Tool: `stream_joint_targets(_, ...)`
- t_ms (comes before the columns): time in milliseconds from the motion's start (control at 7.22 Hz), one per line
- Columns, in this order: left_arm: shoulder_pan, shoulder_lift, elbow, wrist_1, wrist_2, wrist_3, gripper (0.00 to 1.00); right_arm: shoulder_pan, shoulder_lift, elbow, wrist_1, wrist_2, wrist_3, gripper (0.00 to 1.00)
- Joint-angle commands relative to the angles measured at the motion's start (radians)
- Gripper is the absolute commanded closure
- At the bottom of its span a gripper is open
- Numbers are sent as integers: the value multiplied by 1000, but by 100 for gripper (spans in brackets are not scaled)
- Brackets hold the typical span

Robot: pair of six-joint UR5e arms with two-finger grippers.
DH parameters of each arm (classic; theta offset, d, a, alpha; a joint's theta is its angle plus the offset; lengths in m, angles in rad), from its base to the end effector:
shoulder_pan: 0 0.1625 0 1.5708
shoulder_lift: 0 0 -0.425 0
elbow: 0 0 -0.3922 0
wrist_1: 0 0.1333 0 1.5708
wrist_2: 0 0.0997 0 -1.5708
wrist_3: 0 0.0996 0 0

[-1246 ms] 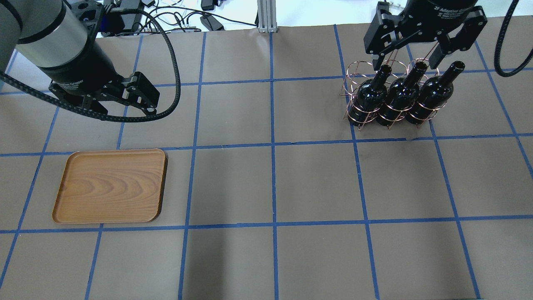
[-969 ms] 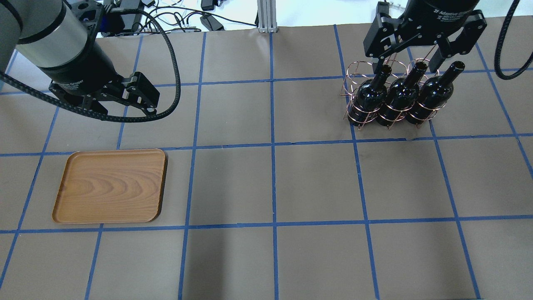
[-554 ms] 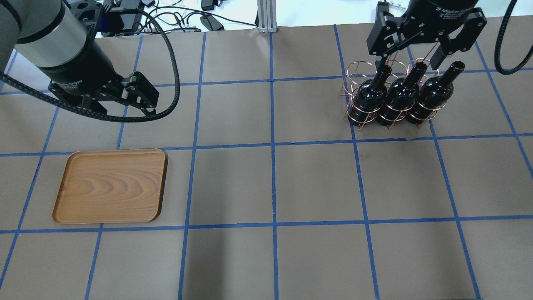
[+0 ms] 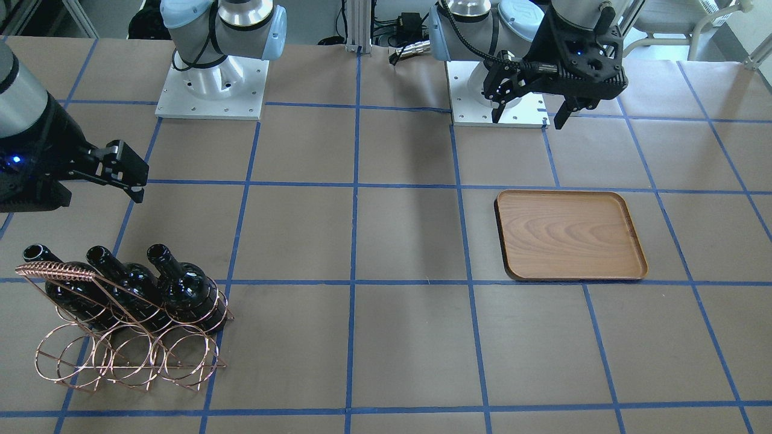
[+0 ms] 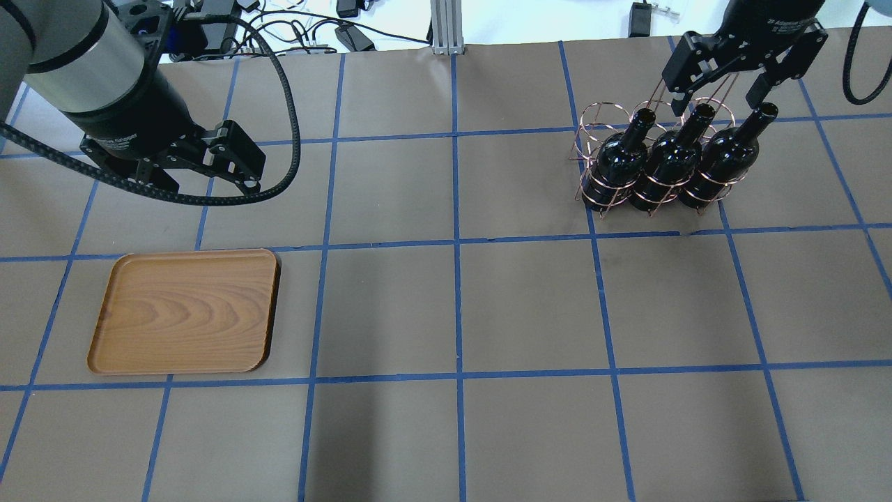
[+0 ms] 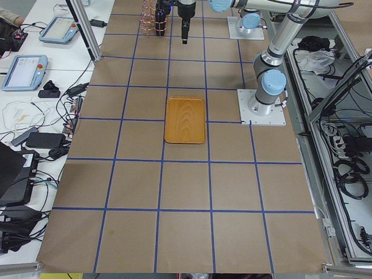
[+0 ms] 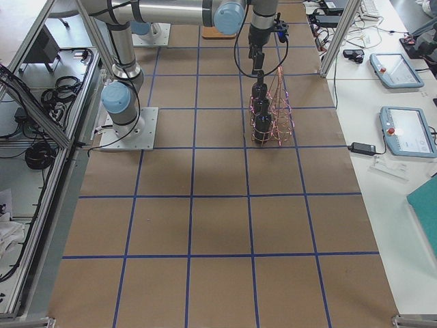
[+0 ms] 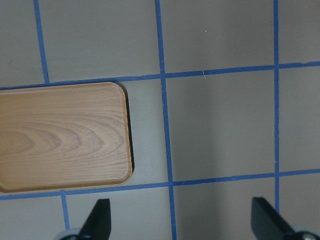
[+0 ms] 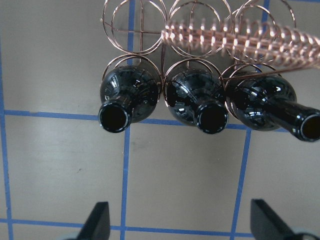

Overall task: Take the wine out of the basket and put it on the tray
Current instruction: 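Move the right gripper over the copper rack toward the middle bottle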

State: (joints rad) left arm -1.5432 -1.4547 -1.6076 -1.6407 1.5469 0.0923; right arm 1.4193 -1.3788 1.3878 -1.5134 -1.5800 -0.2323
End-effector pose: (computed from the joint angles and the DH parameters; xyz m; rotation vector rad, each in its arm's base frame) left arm -0.1234 -0.4459 0.5171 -0.1010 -3.1166 0.0168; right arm 0.0454 -0.5796 0.4702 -0.1271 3.1336 0.1050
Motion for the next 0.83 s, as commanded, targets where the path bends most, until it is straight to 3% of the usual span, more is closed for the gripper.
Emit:
stream_joint_targets(0, -5, -4, 0, 2, -13, -8, 0, -17, 79, 22, -77, 2, -27, 14)
stream_joint_targets(415, -5, -3, 0, 1, -19, 1, 0, -19, 109, 56, -177, -11, -61, 26)
stream_joint_targets(692, -6, 0, 0, -5, -34, 1, 0, -22, 130, 47, -218, -31, -58, 40)
